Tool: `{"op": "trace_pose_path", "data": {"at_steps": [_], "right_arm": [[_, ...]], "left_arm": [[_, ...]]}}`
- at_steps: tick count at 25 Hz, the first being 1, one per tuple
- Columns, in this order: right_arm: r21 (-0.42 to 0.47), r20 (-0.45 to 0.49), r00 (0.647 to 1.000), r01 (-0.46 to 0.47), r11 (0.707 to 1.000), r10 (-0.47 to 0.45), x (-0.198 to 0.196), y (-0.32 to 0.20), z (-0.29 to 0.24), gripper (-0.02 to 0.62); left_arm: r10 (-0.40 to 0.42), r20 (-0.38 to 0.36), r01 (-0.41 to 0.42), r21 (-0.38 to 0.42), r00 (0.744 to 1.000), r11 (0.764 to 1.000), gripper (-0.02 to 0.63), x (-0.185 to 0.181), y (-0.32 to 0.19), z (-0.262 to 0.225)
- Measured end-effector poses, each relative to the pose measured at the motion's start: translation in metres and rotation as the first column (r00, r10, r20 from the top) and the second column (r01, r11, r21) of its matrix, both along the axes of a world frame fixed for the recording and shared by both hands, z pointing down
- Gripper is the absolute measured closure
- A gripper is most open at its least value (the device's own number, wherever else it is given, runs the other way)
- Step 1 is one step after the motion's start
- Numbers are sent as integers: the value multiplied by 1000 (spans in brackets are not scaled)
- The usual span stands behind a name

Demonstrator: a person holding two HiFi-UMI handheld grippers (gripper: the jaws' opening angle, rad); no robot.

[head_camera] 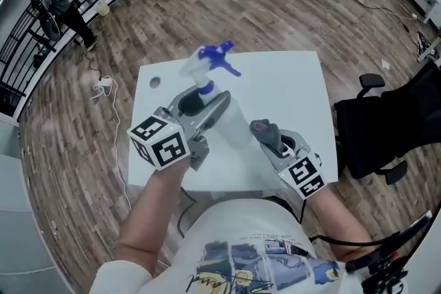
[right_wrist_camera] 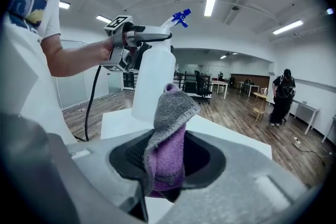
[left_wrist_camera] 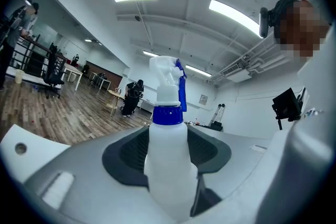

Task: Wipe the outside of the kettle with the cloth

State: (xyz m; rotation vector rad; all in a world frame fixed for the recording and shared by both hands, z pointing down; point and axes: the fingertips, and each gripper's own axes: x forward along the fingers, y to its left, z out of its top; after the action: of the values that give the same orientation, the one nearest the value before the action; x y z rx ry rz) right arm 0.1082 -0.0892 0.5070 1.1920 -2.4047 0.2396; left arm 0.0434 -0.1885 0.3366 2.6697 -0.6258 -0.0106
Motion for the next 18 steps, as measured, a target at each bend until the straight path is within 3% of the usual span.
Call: {"op": "trace_pose_path", "data": {"at_steps": [4, 12, 18], "right_arm": [[50, 11, 1000, -15, 999, 14, -11, -5, -27, 463], [224, 5, 1000, 20, 974, -22, -71, -14, -115, 463], [231, -18, 1000, 22, 973, -18, -106, -11, -107, 463]], "left_arm": [[8, -9, -8, -1, 1000, 1000, 387, -12, -4, 2], [42, -5, -42, -9, 999, 999, 387, -37, -3, 10], [52, -20, -52, -11, 998, 999, 387, -50, -4, 8]]}}
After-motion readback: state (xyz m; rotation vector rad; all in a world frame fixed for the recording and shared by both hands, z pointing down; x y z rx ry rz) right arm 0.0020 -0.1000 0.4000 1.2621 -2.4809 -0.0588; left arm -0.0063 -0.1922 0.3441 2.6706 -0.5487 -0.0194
